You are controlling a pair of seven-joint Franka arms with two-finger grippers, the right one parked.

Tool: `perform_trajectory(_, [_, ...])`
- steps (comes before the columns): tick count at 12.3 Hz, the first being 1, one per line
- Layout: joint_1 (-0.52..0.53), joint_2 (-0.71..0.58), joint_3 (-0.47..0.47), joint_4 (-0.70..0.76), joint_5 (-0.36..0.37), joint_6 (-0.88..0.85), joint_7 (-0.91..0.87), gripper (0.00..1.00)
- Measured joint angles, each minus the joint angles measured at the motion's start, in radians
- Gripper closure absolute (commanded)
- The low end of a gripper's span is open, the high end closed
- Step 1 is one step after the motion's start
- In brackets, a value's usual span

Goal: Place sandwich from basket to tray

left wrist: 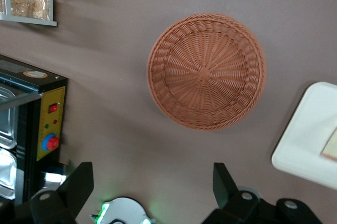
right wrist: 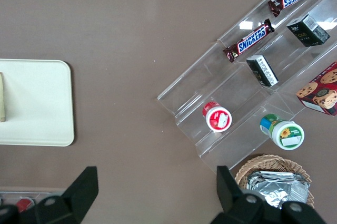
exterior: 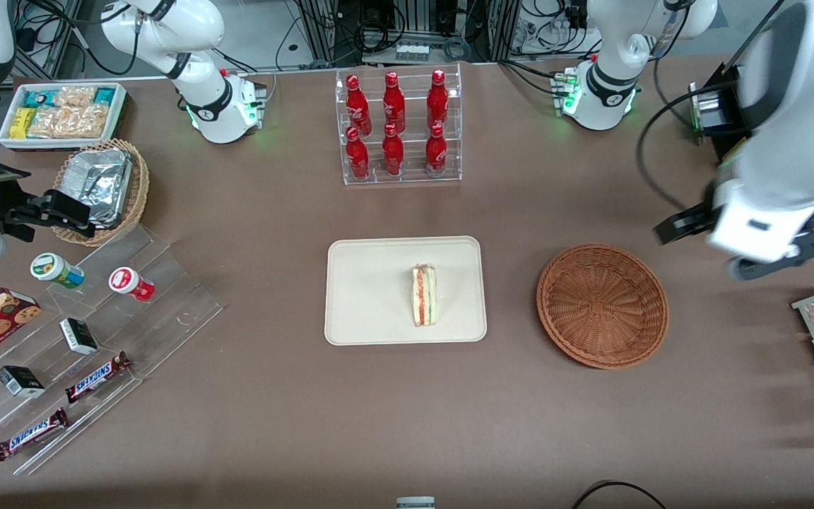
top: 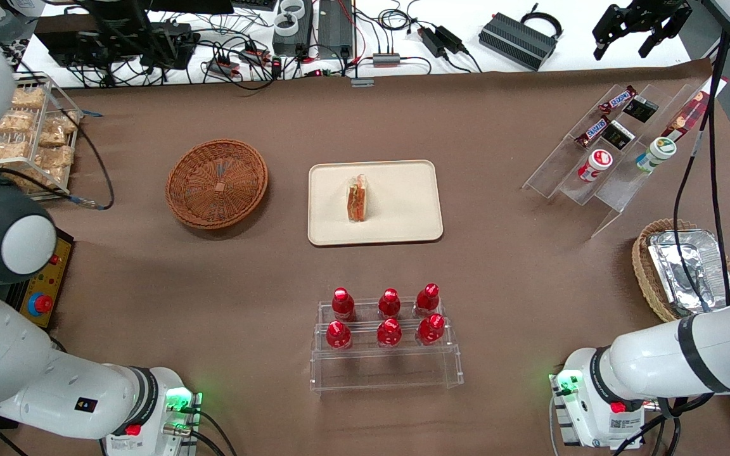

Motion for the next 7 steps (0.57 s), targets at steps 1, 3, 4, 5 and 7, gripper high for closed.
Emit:
perform_trajectory(1, [0.044, -0.042, 0.0, -0.034, -0.016, -0.004, 0.08, 0.0])
perform_trajectory(3, [0.126, -0.143, 0.001, -0.124, -0.034, -0.009, 0.219, 0.0])
perform_trajectory(4, [0.166, -0.193, 0.001, -0.17, -0.036, -0.01, 0.282, 0.0])
perform_trajectory(5, [0.209, -0.235, 0.001, -0.206, -0.037, -0.01, 0.339, 0.0])
perform_trajectory(7, [0.258, -0.28, 0.001, -0.242, -0.051, -0.005, 0.409, 0.0])
